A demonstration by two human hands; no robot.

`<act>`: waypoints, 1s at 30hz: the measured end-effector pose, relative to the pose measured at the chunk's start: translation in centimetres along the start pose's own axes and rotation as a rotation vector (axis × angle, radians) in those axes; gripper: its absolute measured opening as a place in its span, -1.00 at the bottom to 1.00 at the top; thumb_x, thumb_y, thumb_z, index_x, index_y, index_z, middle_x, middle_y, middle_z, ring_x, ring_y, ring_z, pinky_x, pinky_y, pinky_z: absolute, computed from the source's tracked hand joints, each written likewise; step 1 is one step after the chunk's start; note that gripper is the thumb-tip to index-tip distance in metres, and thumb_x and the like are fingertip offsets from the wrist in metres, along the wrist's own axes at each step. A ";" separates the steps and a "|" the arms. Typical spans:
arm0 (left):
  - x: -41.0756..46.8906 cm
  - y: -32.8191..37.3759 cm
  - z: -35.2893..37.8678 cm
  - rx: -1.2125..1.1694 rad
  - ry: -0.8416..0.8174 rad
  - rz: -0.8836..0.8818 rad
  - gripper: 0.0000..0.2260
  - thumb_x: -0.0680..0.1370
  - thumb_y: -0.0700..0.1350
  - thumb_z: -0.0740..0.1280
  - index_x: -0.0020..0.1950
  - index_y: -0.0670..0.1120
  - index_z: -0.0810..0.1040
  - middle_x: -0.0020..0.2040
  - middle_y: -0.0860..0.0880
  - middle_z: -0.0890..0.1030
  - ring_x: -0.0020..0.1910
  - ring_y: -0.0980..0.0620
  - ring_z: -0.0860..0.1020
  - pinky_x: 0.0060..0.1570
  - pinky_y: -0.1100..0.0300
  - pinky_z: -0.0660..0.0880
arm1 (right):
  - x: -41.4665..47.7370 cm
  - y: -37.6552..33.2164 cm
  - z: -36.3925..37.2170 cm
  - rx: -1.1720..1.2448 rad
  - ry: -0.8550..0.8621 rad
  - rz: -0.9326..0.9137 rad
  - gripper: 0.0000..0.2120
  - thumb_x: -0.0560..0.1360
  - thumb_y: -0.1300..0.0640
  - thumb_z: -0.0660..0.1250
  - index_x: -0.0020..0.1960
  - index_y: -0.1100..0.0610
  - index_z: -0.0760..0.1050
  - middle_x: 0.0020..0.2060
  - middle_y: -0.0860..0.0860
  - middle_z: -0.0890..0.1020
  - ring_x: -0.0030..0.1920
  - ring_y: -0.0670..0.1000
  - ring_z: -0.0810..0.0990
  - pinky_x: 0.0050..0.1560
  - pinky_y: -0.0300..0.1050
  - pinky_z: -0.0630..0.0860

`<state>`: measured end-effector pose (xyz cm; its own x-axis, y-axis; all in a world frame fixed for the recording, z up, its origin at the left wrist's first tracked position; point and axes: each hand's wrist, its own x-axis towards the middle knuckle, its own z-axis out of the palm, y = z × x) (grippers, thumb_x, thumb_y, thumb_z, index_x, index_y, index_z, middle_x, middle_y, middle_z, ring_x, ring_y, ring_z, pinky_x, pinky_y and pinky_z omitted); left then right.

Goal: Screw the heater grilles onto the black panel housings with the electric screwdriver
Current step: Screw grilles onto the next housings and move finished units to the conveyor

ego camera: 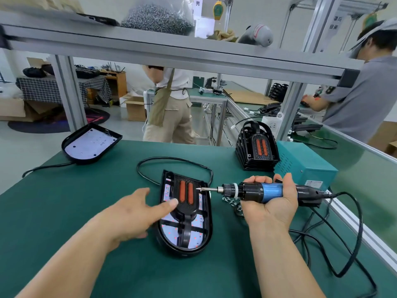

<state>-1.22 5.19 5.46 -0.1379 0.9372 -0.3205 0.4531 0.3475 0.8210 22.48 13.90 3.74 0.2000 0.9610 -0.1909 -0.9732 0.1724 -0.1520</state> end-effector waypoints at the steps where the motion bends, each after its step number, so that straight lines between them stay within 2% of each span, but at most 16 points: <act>1: -0.4 -0.3 0.6 -0.050 -0.097 0.002 -0.04 0.23 0.45 0.45 0.53 0.15 0.20 0.23 0.10 0.62 0.07 0.08 0.64 -0.05 0.18 0.60 | 0.0 0.0 0.0 0.002 -0.005 -0.001 -0.80 0.40 0.03 0.46 -0.13 0.05 0.46 -0.42 -0.03 0.50 -0.45 -0.01 0.50 -0.17 -0.13 0.55; 2: -0.6 -0.6 1.4 -0.091 -0.178 0.024 -0.09 0.18 0.44 0.49 0.46 0.26 0.25 0.17 0.18 0.65 0.03 0.16 0.65 -0.13 0.23 0.59 | -0.1 0.0 -0.1 0.005 -0.010 -0.001 -0.81 0.41 0.03 0.46 -0.14 0.05 0.46 -0.42 -0.03 0.50 -0.45 -0.01 0.50 -0.19 -0.12 0.55; 4: -0.6 -1.3 2.7 -0.158 -0.251 0.084 -0.12 0.15 0.27 0.57 0.33 0.51 0.14 0.13 0.33 0.63 0.04 0.26 0.64 -0.17 0.25 0.59 | -0.3 0.1 0.0 0.000 -0.023 -0.003 -0.78 0.35 0.04 0.49 -0.15 0.05 0.46 -0.41 -0.03 0.49 -0.45 -0.01 0.50 -0.23 -0.12 0.56; 5: -0.3 -1.6 3.3 -0.200 -0.251 0.125 -0.05 0.15 0.16 0.60 0.29 0.60 0.03 0.13 0.35 0.62 0.05 0.28 0.63 -0.19 0.25 0.59 | -0.3 0.1 0.0 -0.009 -0.025 -0.007 -0.76 0.32 0.04 0.49 -0.15 0.05 0.46 -0.41 -0.03 0.49 -0.45 -0.01 0.51 -0.24 -0.12 0.56; 7: 0.1 -2.0 4.1 -0.274 -0.226 0.195 0.12 0.19 -0.05 0.60 0.36 0.60 -0.11 0.13 0.30 0.64 0.04 0.24 0.65 -0.20 0.25 0.60 | -0.4 0.2 0.1 -0.026 -0.029 -0.013 -0.78 0.37 0.03 0.48 -0.13 0.05 0.47 -0.41 -0.03 0.50 -0.45 -0.01 0.51 -0.22 -0.12 0.56; 8: 0.4 -2.1 4.3 -0.306 -0.222 0.225 0.13 0.22 -0.13 0.59 0.38 0.60 -0.10 0.14 0.27 0.65 0.04 0.21 0.66 -0.19 0.24 0.60 | -0.5 0.2 0.2 -0.036 -0.031 -0.015 -0.80 0.41 0.02 0.46 -0.12 0.05 0.47 -0.41 -0.03 0.50 -0.44 -0.01 0.51 -0.20 -0.12 0.56; 10: 0.8 -2.2 4.5 -0.328 -0.210 0.292 -0.01 0.27 -0.22 0.55 0.23 0.69 0.10 0.15 0.24 0.65 0.04 0.17 0.67 -0.13 0.18 0.62 | -0.6 0.3 0.2 -0.067 -0.043 -0.024 -0.82 0.45 0.00 0.44 -0.12 0.05 0.47 -0.40 -0.03 0.49 -0.43 -0.01 0.51 -0.18 -0.12 0.56; 11: 1.1 -2.3 4.5 -0.320 -0.194 0.319 -0.05 0.29 -0.22 0.55 0.17 0.71 0.14 0.15 0.24 0.64 0.05 0.15 0.66 -0.08 0.13 0.64 | -0.6 0.4 0.3 -0.088 -0.058 -0.032 -0.82 0.45 0.01 0.43 -0.13 0.05 0.46 -0.40 -0.03 0.49 -0.43 -0.01 0.50 -0.18 -0.12 0.55; 13: 1.5 -2.4 4.5 -0.312 -0.151 0.354 0.04 0.30 -0.21 0.54 0.33 0.64 0.00 0.20 0.29 0.61 0.13 0.15 0.64 0.03 0.06 0.64 | -0.9 0.6 0.5 -0.136 -0.096 -0.053 -0.83 0.45 0.02 0.43 -0.15 0.05 0.46 -0.40 -0.02 0.48 -0.43 0.00 0.50 -0.21 -0.13 0.54; 15: 1.7 -2.5 4.6 -0.291 -0.139 0.398 0.14 0.31 -0.19 0.53 0.51 0.43 -0.20 0.27 0.33 0.55 0.23 0.18 0.58 0.17 0.04 0.58 | -1.3 0.7 0.8 -0.183 -0.142 -0.073 -0.86 0.45 0.04 0.43 -0.18 0.05 0.49 -0.40 -0.01 0.48 -0.42 0.00 0.49 -0.23 -0.13 0.53; 17: 1.9 -2.6 4.7 -0.273 -0.138 0.427 0.15 0.32 -0.18 0.52 0.52 0.38 -0.26 0.30 0.35 0.53 0.27 0.20 0.55 0.25 0.02 0.54 | -1.7 0.9 1.1 -0.218 -0.187 -0.081 -0.87 0.42 0.05 0.44 -0.23 0.05 0.53 -0.41 -0.01 0.47 -0.43 0.01 0.47 -0.23 -0.14 0.53; 21: 2.0 -2.5 4.7 -0.226 -0.101 0.463 0.09 0.33 -0.13 0.49 0.40 0.49 -0.28 0.24 0.44 0.52 0.21 0.31 0.55 0.19 0.19 0.54 | -2.3 1.4 1.4 -0.309 -0.281 -0.101 -0.89 0.52 0.05 0.36 -0.05 0.05 0.45 -0.43 -0.02 0.48 -0.43 -0.01 0.47 -0.23 -0.14 0.51; 25: 1.7 -2.2 4.7 -0.155 -0.083 0.452 0.15 0.30 -0.06 0.49 0.50 0.36 -0.35 0.20 0.51 0.50 0.21 0.37 0.52 0.18 0.38 0.41 | -2.8 2.1 1.4 -0.393 -0.372 -0.084 -0.60 0.42 0.05 0.40 0.12 0.12 0.28 -0.45 -0.01 0.47 -0.44 0.01 0.48 -0.22 -0.11 0.50; 30: 1.7 -2.1 4.8 -0.081 -0.033 0.458 0.16 0.30 -0.02 0.50 0.49 0.39 -0.37 0.14 0.55 0.50 0.14 0.38 0.54 -0.01 0.56 0.39 | -3.0 2.3 1.3 -0.429 -0.406 -0.095 -0.58 0.40 0.03 0.40 0.12 0.13 0.28 -0.44 0.00 0.47 -0.42 0.02 0.47 -0.22 -0.07 0.51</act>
<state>1.82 5.93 0.95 0.0888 0.9936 0.0699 0.3902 -0.0993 0.9154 19.48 11.67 5.22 0.1429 0.9660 0.2156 -0.8036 0.2404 -0.5444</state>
